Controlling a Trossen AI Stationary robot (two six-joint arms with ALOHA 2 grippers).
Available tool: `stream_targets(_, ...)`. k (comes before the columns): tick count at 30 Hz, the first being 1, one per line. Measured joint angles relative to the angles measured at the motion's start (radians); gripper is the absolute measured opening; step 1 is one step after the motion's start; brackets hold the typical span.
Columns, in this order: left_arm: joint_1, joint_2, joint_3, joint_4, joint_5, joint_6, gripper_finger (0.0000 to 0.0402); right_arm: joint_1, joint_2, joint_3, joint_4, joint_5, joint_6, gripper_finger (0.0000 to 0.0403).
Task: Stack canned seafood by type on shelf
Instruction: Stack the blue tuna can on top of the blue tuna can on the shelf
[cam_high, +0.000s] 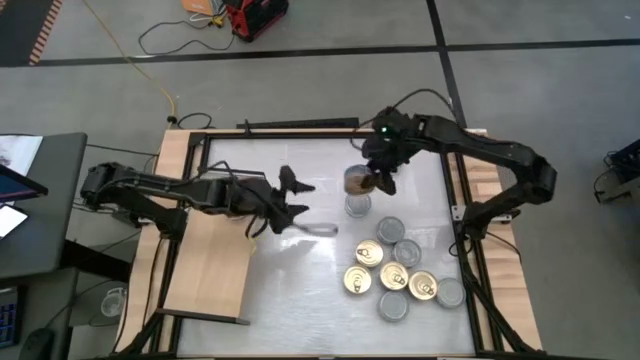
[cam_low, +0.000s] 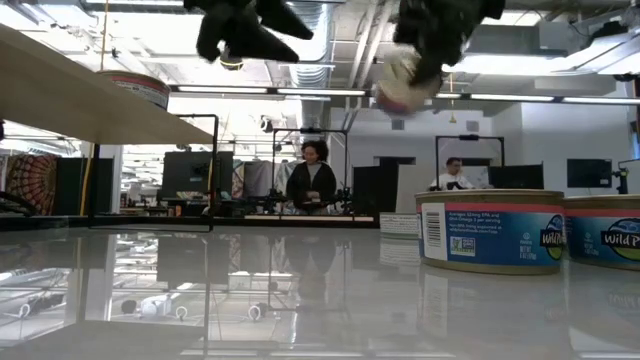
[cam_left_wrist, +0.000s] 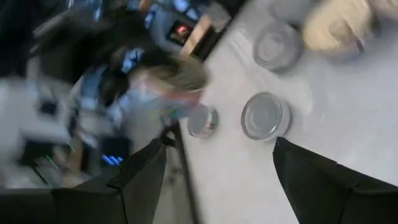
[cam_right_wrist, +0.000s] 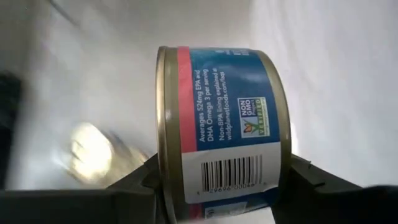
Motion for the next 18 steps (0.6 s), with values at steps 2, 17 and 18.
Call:
stream_targets(2,-0.041,0.025,0.000,0.066,-0.055,0.151,0.0283,0.003,-0.011,0.000,0.078,-0.084,0.108,0.0207)
stream_targets(17,-0.161,0.266,0.000,0.656,-0.409,0.909,0.0284,0.067,-0.018,0.000,0.202,-0.215,0.294,0.0208)
stream_targets(18,-0.161,0.277,0.000,0.681,-0.419,0.937,0.0283,0.067,-0.018,0.000,0.206,-0.217,0.294,0.0208)
